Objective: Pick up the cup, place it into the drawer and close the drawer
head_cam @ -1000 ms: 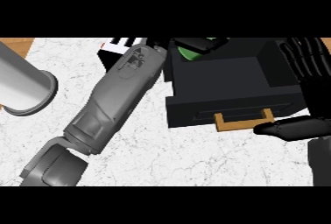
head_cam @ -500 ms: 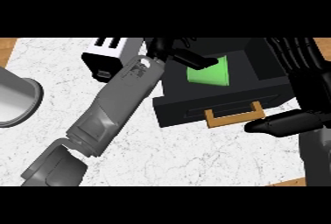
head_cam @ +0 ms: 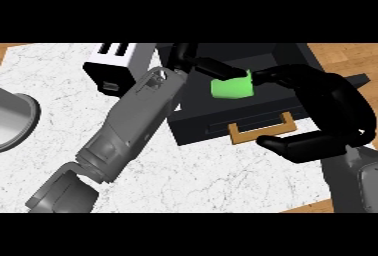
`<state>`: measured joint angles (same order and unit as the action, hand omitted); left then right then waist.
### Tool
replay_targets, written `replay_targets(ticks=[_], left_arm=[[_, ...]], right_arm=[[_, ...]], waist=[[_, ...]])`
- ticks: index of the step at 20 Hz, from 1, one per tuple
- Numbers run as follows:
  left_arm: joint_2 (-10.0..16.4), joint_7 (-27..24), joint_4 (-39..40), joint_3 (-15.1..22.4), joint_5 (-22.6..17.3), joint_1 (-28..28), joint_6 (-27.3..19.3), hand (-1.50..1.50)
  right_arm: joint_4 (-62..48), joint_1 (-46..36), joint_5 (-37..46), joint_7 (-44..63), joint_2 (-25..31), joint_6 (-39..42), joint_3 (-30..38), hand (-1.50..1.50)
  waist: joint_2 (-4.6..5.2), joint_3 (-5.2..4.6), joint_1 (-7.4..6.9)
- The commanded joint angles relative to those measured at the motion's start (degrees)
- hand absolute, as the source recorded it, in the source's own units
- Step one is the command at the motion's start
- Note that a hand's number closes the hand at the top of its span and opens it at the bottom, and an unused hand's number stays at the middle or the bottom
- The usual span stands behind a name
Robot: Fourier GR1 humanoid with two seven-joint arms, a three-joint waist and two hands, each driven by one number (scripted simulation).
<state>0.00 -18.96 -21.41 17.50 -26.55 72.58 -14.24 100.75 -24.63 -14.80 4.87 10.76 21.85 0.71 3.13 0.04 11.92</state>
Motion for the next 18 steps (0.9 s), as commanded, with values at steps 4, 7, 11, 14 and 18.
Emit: replay_targets(ticks=[4, 7, 11, 14, 18], left_arm=[[0.0, -7.1, -2.2, -3.2, -7.3, 0.1, -1.4, -1.50], [0.0, -9.1, -1.8, -2.9, -8.3, -0.8, -2.6, -1.50], [0.0, -11.5, 0.1, -2.5, -9.1, -0.9, -3.9, -1.50], [0.0, -10.1, -0.7, -3.1, -10.7, -1.7, -3.0, -1.50], [0.0, -13.1, -0.9, -4.3, -11.2, -3.8, 0.2, -1.50]], right_arm=[[0.3, 1.2, -4.0, 5.0, 5.5, 12.5, -7.1, 1.50], [1.7, 3.3, 1.1, 7.1, 10.1, 16.1, -10.4, 1.50], [2.9, 8.5, 9.6, 5.8, 12.2, 14.9, -11.5, -1.50], [2.5, 7.9, 21.8, 1.5, 14.7, 12.6, -12.4, -1.50], [-5.1, 9.2, 30.6, -0.4, 10.7, 5.5, -15.9, -1.50]], waist=[[-0.95, -0.09, -1.49], [-1.84, -0.08, -3.66], [-2.02, 0.01, -5.70], [-2.43, 0.05, -8.22], [-2.56, 0.00, -10.89]])
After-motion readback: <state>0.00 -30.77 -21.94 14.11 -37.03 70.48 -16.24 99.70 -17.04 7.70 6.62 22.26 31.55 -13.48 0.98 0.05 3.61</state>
